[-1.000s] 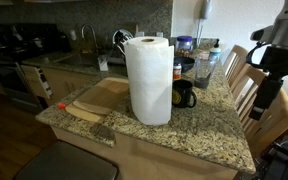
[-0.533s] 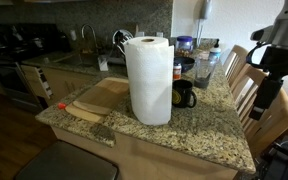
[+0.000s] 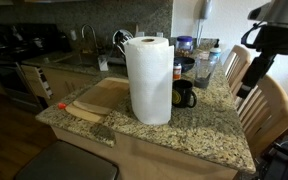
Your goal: Put the cup in the black bowl
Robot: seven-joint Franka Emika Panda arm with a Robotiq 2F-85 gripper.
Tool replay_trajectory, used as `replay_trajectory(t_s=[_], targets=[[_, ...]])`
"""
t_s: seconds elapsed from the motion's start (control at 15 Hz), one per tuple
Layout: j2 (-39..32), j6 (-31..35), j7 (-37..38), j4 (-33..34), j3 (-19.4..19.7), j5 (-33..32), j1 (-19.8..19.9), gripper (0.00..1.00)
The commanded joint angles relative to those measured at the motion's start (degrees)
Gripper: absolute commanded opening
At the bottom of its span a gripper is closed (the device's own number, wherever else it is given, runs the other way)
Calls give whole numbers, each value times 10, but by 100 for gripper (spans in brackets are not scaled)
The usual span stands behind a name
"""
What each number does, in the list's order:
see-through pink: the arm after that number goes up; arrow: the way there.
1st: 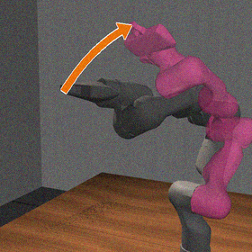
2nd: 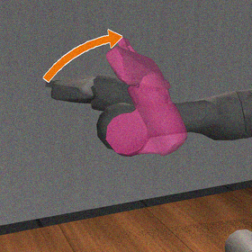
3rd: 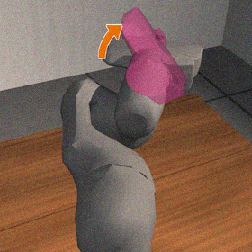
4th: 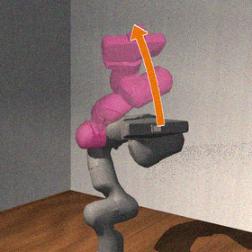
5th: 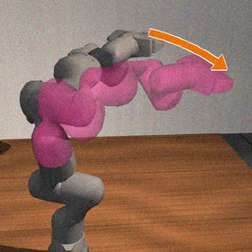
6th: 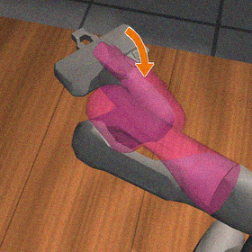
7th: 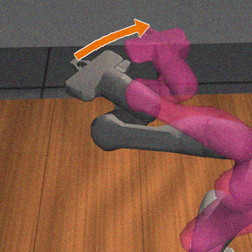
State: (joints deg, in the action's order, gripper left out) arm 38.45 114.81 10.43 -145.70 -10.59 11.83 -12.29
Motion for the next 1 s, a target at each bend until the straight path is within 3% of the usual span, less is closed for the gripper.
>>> replay_trajectory(t_s=[0.0, 0.2, 0.27, 0.53, 0.73, 0.8, 0.93], targets=[[-57, 18, 52, 104, -4, -42, 64, 100], [-90, 15, 95, 184, 18, -76, 117, 100], [-52, 17, 73, 133, 11, -61, 88, 100], [-84, 17, 83, 178, 26, -69, 112, 100], [-181, 56, 156, 230, 10, -84, 141, 100], [-175, 57, 163, 220, 29, -83, 149, 100], [-228, 76, 205, 242, 41, -94, 169, 100]])
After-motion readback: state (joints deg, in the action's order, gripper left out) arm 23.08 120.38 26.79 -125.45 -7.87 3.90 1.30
